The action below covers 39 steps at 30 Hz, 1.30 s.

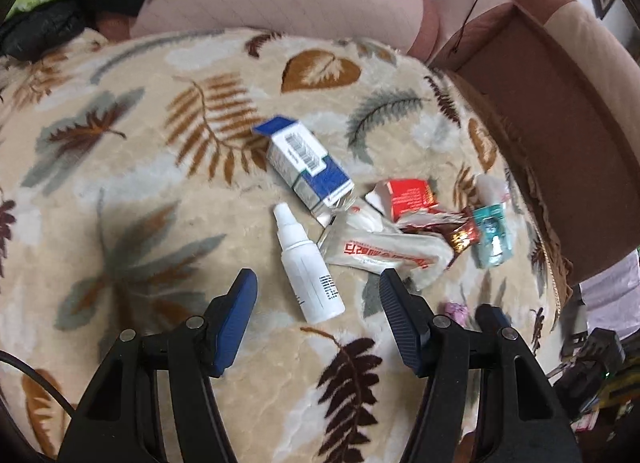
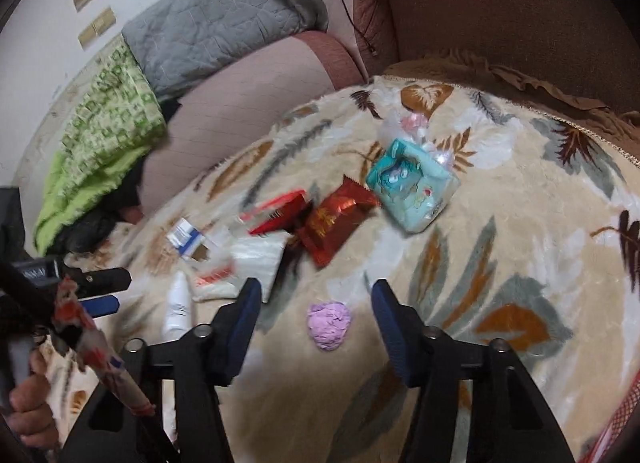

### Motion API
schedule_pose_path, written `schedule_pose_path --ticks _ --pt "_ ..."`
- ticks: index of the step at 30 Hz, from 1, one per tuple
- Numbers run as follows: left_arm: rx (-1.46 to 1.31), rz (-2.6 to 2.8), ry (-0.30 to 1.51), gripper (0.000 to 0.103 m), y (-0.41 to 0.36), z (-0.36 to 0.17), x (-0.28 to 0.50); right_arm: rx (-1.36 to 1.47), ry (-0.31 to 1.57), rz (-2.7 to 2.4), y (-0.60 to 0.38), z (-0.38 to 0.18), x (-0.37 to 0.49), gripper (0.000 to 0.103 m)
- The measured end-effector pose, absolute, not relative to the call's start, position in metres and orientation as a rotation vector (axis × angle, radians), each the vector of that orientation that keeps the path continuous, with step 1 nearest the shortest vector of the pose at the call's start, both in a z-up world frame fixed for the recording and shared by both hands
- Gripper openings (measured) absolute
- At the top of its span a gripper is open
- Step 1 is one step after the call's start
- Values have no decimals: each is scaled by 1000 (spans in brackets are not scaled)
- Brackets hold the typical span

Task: Collect trash
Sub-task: 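Grasp the pink ball with the right tool while the left tool grasps the white bottle, then carry the pink ball and white bottle toward the red basket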

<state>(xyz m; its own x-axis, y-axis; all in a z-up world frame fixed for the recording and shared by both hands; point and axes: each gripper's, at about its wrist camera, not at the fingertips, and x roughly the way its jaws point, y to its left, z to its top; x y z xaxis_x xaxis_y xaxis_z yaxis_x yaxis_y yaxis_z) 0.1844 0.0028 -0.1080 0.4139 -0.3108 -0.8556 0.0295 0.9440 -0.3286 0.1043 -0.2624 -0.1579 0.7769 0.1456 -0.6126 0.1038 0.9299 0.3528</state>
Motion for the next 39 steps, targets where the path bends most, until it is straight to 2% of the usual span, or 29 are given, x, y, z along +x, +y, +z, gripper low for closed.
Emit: schedule_pose_path --ticks 1,5,6,7,12,13,17,25,39 --pt "-284 -217 1140 62 0 -114 187 400 705 38 -262 -163 108 50" --pt "-291 -209 1197 57 -12 -140 200 310 735 37 -251 -173 111 47" --pt "-292 -205 1205 55 -14 -145 203 267 740 20 -248 -176 112 43" --pt "-292 -199 1215 53 -15 -149 205 254 754 20 -248 -181 113 28" --pt "-238 -139 1252 31 -16 -168 212 338 743 63 -260 -186 112 27" --pt "-234 -129 1252 29 -15 -166 211 336 739 62 -260 -186 111 27" --pt "-266 -114 1218 29 -9 -151 205 337 702 67 -260 -182 104 27" --pt "-286 -192 1040 29 -14 -78 167 320 661 36 -257 -178 97 27" --pt "-250 -324 956 29 -52 -42 130 376 547 26 -267 -156 74 27"
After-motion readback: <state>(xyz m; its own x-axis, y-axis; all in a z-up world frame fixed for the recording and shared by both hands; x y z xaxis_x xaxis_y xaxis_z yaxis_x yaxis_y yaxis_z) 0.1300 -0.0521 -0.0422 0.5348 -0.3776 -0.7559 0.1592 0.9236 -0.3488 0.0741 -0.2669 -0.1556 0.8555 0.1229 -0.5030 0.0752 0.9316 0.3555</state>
